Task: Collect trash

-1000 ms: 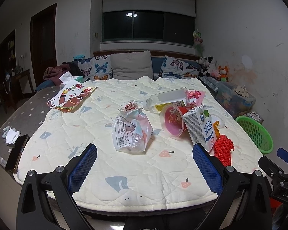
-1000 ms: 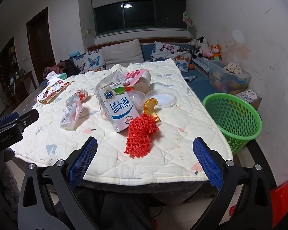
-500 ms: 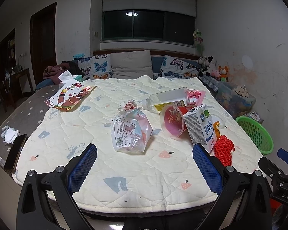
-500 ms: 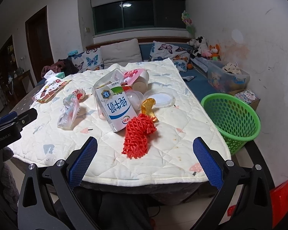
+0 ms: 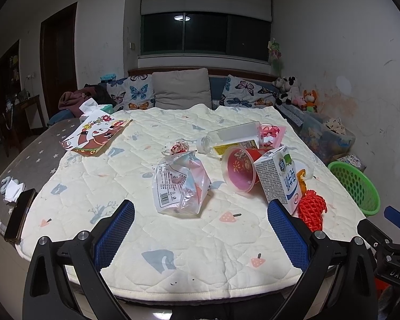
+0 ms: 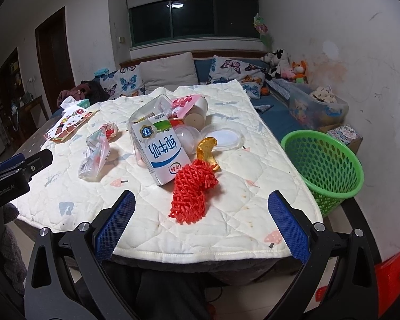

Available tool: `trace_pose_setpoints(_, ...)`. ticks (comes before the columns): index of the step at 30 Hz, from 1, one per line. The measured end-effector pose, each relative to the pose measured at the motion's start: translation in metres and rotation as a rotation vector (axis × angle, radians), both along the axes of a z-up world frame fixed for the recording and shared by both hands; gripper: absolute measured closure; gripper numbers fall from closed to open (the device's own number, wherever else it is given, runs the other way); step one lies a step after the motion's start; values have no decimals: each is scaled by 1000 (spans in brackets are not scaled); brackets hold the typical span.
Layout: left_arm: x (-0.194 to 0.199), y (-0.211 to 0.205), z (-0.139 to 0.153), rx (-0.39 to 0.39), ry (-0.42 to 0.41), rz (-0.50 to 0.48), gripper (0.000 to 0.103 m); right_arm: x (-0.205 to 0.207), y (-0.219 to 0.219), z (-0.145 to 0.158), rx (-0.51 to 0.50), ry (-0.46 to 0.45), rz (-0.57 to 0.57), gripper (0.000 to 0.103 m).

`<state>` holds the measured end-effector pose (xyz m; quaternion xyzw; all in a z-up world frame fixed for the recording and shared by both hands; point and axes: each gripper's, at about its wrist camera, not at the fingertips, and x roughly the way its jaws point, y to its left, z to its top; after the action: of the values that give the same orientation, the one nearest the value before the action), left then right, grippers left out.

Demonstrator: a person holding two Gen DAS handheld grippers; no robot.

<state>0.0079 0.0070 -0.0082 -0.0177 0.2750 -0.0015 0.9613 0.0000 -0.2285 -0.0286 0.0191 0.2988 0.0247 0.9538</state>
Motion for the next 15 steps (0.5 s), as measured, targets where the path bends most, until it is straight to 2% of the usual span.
trace_pose_setpoints(15, 26, -3, 3, 5, 26, 1, 6, 24, -2, 0, -5, 18, 20, 4)
